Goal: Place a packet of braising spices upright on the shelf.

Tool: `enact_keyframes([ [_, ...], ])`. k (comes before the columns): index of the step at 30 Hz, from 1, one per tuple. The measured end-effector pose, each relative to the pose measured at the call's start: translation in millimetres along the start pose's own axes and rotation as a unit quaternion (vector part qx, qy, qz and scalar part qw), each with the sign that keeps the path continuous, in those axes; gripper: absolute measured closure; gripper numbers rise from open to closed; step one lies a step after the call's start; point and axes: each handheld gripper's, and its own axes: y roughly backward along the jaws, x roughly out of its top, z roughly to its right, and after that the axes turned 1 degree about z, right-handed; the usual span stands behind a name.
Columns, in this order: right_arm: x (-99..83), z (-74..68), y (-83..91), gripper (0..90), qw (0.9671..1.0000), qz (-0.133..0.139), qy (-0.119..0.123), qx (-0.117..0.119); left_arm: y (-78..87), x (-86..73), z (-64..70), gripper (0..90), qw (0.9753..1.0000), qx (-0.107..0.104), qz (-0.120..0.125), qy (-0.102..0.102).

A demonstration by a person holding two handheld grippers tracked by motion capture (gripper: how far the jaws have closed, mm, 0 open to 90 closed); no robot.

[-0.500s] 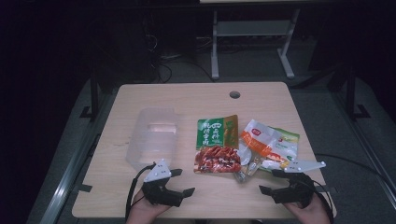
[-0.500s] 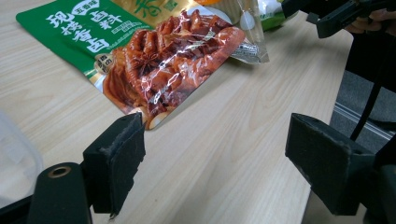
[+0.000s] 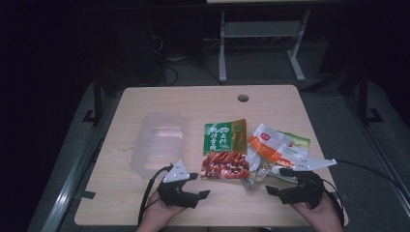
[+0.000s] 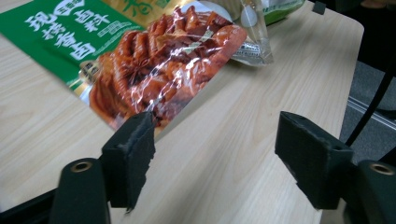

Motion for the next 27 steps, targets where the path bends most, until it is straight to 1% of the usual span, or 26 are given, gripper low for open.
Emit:
enact_keyframes([
  [2,10.0,-1.5,0.5,14.2,1.0,0.004,0.006,0.002,-3.0,3.9,-0.2,31.2,1.0,0.001,-0.004,-0.007],
  [4,21.8,-1.6,-1.6,14.2,0.9999,0.004,0.013,-0.001,-6.7,8.3,-1.9,32.7,1.0,0.001,-0.006,-0.007],
  [5,28.4,-1.8,-3.3,14.2,1.0,0.001,0.009,-0.002,-8.5,10.2,-2.8,33.6,1.0,0.002,-0.005,-0.007],
  [7,40.6,-1.5,-8.3,14.2,0.9999,-0.003,0.014,-0.002,-12.6,14.1,-4.1,34.9,1.0,0.004,-0.006,-0.003],
  [8,46.8,-1.8,-10.7,14.2,0.9999,-0.011,0.013,-0.003,-14.4,15.9,-4.8,35.6,0.9999,0.005,-0.007,-0.005],
  [10,57.6,-0.9,-16.4,14.2,0.9998,-0.015,0.016,0.001,-18.2,19.0,-5.5,36.6,0.9999,0.006,-0.006,-0.007],
  [11,62.2,-0.7,-19.5,14.2,0.9997,-0.015,0.017,0.0,-19.9,20.4,-6.1,37.0,0.9999,0.007,-0.006,-0.011],
  [13,71.3,0.7,-25.0,14.2,0.9997,-0.02,0.017,0.002,-23.2,22.4,-7.5,37.5,0.9997,0.011,-0.012,-0.018],
  [14,75.9,1.4,-27.7,14.2,0.9996,-0.025,0.014,0.002,-25.1,23.1,-8.5,37.8,0.9997,0.013,-0.011,-0.017],
  [15,80.4,3.0,-30.8,14.2,0.9995,-0.026,0.015,0.002,-27.9,23.4,-9.9,38.4,0.9998,0.013,-0.009,-0.014],
  [16,86.1,5.0,-34.3,14.3,0.9994,-0.032,0.011,0.002,-29.1,23.5,-11.5,39.3,0.9996,0.015,-0.013,-0.017],
  [17,89.5,6.5,-36.8,14.3,0.9993,-0.037,0.011,0.002,-31.2,23.5,-13.1,39.5,0.9996,0.017,-0.016,-0.016],
  [18,94.0,7.7,-39.9,14.3,0.999,-0.043,0.003,0.002,-33.5,23.3,-13.8,39.6,0.9996,0.017,-0.017,-0.012],
  [19,98.2,10.4,-43.5,14.4,0.9988,-0.047,0.007,0.003,-36.0,22.8,-13.8,40.4,0.9997,0.019,-0.015,-0.008],
  [21,105.8,14.5,-50.7,14.6,0.9982,-0.06,0.003,0.001,-40.2,22.9,-15.5,42.2,0.9995,0.021,-0.022,-0.008],
  [25,119.3,24.1,-65.6,14.9,0.9964,-0.085,-0.003,-0.006,-47.0,23.4,-17.7,48.4,0.9991,0.026,-0.033,-0.01],
  [26,122.6,26.6,-68.7,14.9,0.9959,-0.09,-0.004,-0.008,-48.4,23.3,-18.7,49.7,0.9988,0.028,-0.039,-0.011],
  [27,126.0,29.2,-72.0,14.9,0.9955,-0.094,-0.009,-0.007,-50.4,22.9,-19.5,51.1,0.9988,0.028,-0.04,-0.009],
])
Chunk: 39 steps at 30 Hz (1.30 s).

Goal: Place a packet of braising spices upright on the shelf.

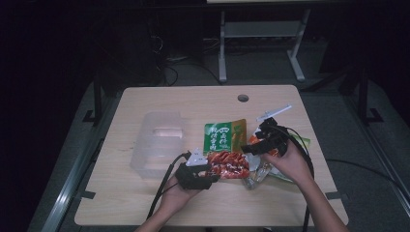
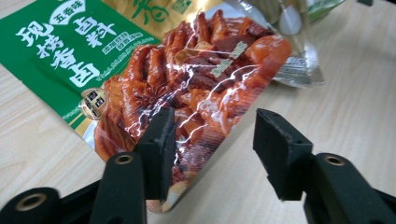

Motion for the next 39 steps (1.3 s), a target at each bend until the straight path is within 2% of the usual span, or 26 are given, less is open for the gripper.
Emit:
enact_keyframes([
  [5,18.9,8.7,-10.5,15.9,0.9998,-0.016,-0.009,-0.005,-6.8,-1.6,-2.7,56.9,0.9999,0.008,-0.013,-0.001],
  [11,33.4,18.7,-25.8,16.4,0.999,-0.036,-0.023,-0.016,-13.4,-2.2,-3.4,63.0,0.9998,0.01,-0.02,0.001],
  [15,34.9,31.1,-39.5,19.5,0.998,-0.044,-0.037,-0.025,-16.8,-3.1,-4.5,64.9,0.9995,0.012,-0.028,0.005],
  [16,34.4,34.8,-43.1,19.8,0.9975,-0.048,-0.045,-0.026,-18.2,-3.5,-3.7,65.0,0.9995,0.011,-0.028,0.011],
  [19,33.4,44.2,-52.2,21.2,0.9958,-0.06,-0.059,-0.036,-20.7,-4.2,-4.1,65.0,0.9993,0.013,-0.034,0.006],
  [23,34.1,51.5,-61.4,23.8,0.9933,-0.069,-0.087,-0.033,-23.3,-5.2,-5.5,64.7,0.9992,0.005,-0.037,0.011],
  [26,33.8,55.1,-69.9,25.5,0.9921,-0.075,-0.096,-0.03,-22.7,-5.5,-6.9,64.3,0.999,0.006,-0.043,0.007],
  [29,33.0,57.7,-76.5,28.6,0.9907,-0.086,-0.103,-0.026,-23.6,-6.1,-6.7,64.3,0.9992,0.005,-0.039,0.011],
  [34,29.9,60.5,-84.6,40.6,0.9881,-0.095,-0.121,-0.003,-23.9,-6.5,-7.0,64.0,0.9991,0.002,-0.039,0.012],
  [37,29.4,59.4,-85.7,51.1,0.9882,-0.094,-0.121,0.008,-23.9,-6.4,-7.5,63.7,0.9991,0.002,-0.039,0.015],
  [39,29.2,58.2,-85.3,60.1,0.9886,-0.091,-0.12,0.006,-24.2,-6.6,-7.6,63.6,0.9991,0.001,-0.037,0.019],
])
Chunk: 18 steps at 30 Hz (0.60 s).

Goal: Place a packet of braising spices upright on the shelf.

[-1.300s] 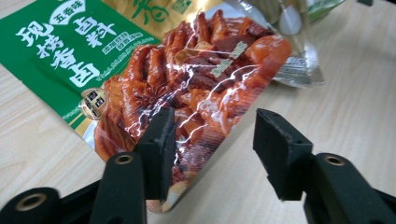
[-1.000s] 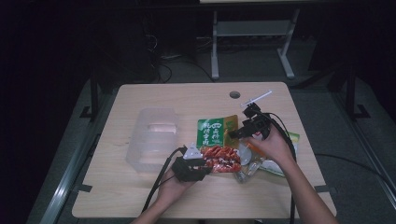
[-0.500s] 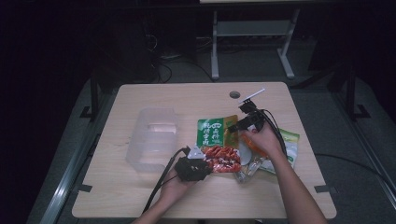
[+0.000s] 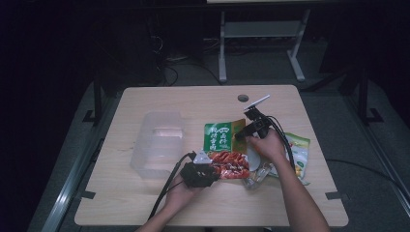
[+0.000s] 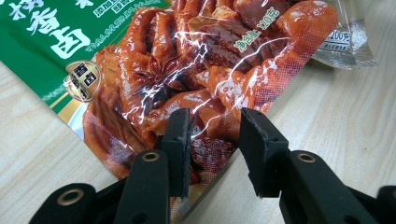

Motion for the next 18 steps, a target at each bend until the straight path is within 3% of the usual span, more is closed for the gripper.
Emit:
enact_keyframes([
  [6,-6.2,3.1,2.8,81.5,0.9996,0.015,-0.002,0.025,1.2,-0.5,-0.4,58.9,1.0,0.007,0.005,0.0],
  [9,-7.6,-0.2,7.2,88.6,0.9993,0.022,0.015,0.026,2.4,-0.3,-1.3,56.4,0.9999,0.01,0.006,-0.001],
  [11,-8.1,-3.5,12.1,89.5,0.999,0.027,0.025,0.026,3.8,0.4,-1.6,53.8,0.9999,0.012,0.007,-0.009],
  [12,-8.7,-5.3,15.0,89.7,0.9988,0.029,0.027,0.027,3.8,0.4,-0.3,52.0,0.9999,0.007,0.011,0.004],
  [18,-13.7,-17.7,35.9,89.9,0.9961,0.059,0.059,0.029,8.0,1.8,-4.1,36.7,0.9993,0.015,0.024,0.023],
])
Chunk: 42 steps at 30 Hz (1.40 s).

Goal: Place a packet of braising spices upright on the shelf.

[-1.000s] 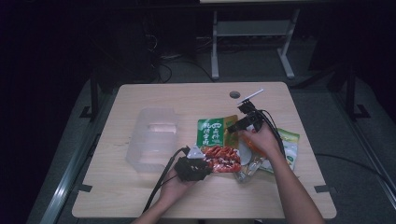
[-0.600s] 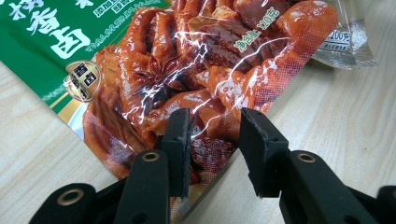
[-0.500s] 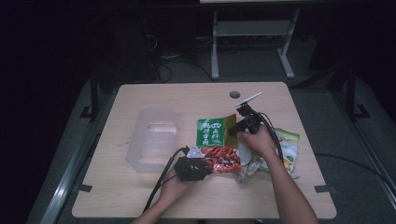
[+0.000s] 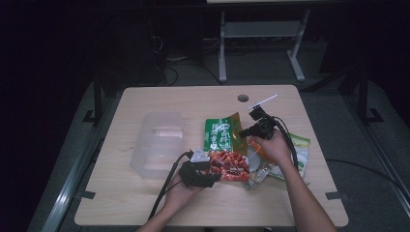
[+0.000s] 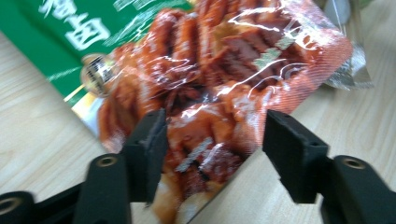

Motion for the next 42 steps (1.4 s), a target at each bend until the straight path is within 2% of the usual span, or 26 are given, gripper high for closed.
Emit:
enact_keyframes([
  [2,-0.6,-5.5,9.9,90.0,0.9997,0.019,0.013,0.004,2.6,0.9,-1.9,32.6,0.9998,0.002,0.015,0.015],
  [4,-1.6,-12.5,19.8,90.0,0.9991,0.032,0.025,0.004,6.0,2.8,-4.2,28.3,0.9996,0.006,0.021,0.019],
  [6,-3.4,-17.5,28.2,90.0,0.9981,0.045,0.041,0.005,7.8,4.9,-6.3,25.5,0.9991,0.007,0.025,0.033],
  [9,-7.5,-26.2,40.9,90.0,0.9961,0.063,0.061,0.009,8.6,7.7,-9.2,23.2,0.9972,0.002,0.044,0.06],
  [15,-15.8,-39.9,58.2,90.0,0.9902,0.091,0.105,0.016,9.1,13.1,-13.6,20.2,0.9963,0.008,0.046,0.072],
  [18,-21.7,-42.5,62.8,90.0,0.9878,0.102,0.116,0.021,7.0,14.4,-16.0,19.9,0.9946,-0.003,0.061,0.084],
  [20,-26.5,-42.7,65.6,90.0,0.9856,0.113,0.122,0.031,5.8,14.6,-17.3,20.2,0.994,-0.007,0.061,0.091],
  [21,-28.6,-42.8,67.7,90.0,0.9847,0.116,0.125,0.036,2.3,14.9,-19.5,20.4,0.9932,-0.016,0.057,0.101],
  [23,-30.8,-44.0,70.8,90.0,0.9828,0.122,0.133,0.042,-1.1,15.2,-19.2,20.5,0.9937,-0.013,0.048,0.101],
  [24,-31.8,-45.0,72.5,90.0,0.9819,0.122,0.138,0.044,-2.1,15.3,-19.7,20.9,0.9938,-0.02,0.047,0.099],
  [27,-33.5,-47.3,76.2,90.0,0.9802,0.123,0.146,0.052,-4.9,16.0,-22.0,24.1,0.9912,-0.047,0.054,0.111],
  [30,-34.9,-48.0,77.4,90.0,0.9787,0.129,0.148,0.061,-6.2,16.6,-25.3,31.4,0.986,-0.081,0.067,0.129],
  [32,-35.5,-49.1,77.1,90.0,0.9785,0.128,0.151,0.059,-4.3,17.3,-25.4,41.2,0.9863,-0.089,0.074,0.118],
  [33,-35.8,-49.4,76.7,90.0,0.9783,0.128,0.152,0.059,-3.1,17.7,-24.6,45.4,0.9855,-0.093,0.08,0.118],
  [39,-37.6,-50.6,77.1,90.0,0.9785,0.126,0.151,0.062,6.5,17.8,-23.7,70.4,0.9846,-0.092,0.101,0.109],
  [42,-38.7,-51.7,77.2,90.0,0.979,0.124,0.149,0.064,9.7,17.0,-20.4,78.8,0.9849,-0.092,0.106,0.101],
])
